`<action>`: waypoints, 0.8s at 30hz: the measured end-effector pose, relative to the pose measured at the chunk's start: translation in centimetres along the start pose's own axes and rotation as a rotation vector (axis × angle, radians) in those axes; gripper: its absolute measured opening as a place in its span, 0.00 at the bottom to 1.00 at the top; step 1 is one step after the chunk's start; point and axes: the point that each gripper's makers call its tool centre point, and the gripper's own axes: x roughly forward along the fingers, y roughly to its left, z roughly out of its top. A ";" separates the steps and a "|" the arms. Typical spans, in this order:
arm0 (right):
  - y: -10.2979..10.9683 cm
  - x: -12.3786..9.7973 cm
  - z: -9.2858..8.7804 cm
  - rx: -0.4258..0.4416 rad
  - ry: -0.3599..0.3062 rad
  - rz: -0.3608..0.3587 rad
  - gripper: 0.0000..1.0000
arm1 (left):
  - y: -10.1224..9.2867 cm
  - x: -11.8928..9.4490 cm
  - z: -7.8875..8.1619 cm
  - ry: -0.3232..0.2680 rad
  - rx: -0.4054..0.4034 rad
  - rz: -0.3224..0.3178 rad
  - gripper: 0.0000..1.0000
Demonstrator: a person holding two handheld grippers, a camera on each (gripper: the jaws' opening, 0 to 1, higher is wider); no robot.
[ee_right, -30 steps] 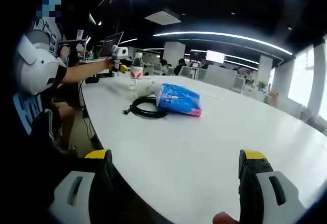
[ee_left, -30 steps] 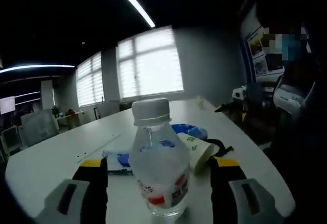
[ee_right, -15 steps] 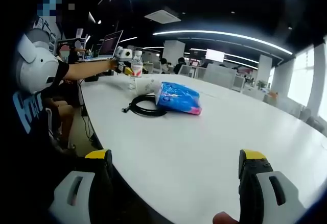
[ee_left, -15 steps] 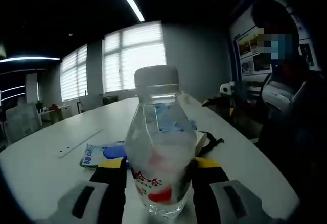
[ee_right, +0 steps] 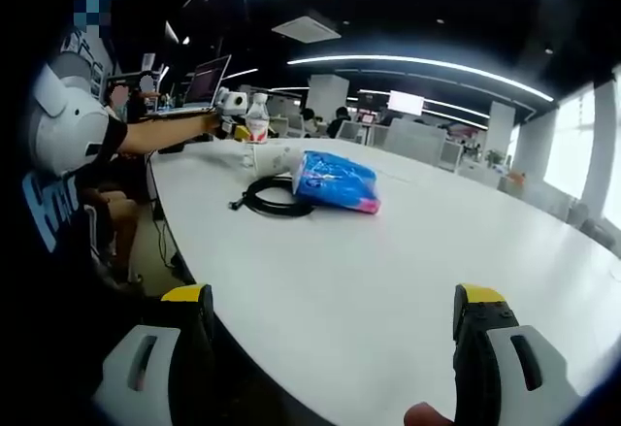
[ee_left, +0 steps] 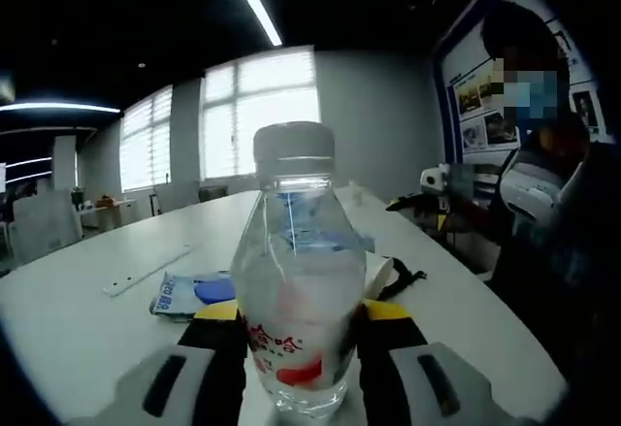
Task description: Arrange the tabletop items into an orderly group along one side of the table until the central work area is clear of visible clutter.
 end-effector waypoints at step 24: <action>0.2 0.7 -0.4 0.012 -0.002 0.021 1.00 | 4.1 -1.0 2.1 -0.056 -0.050 0.361 0.41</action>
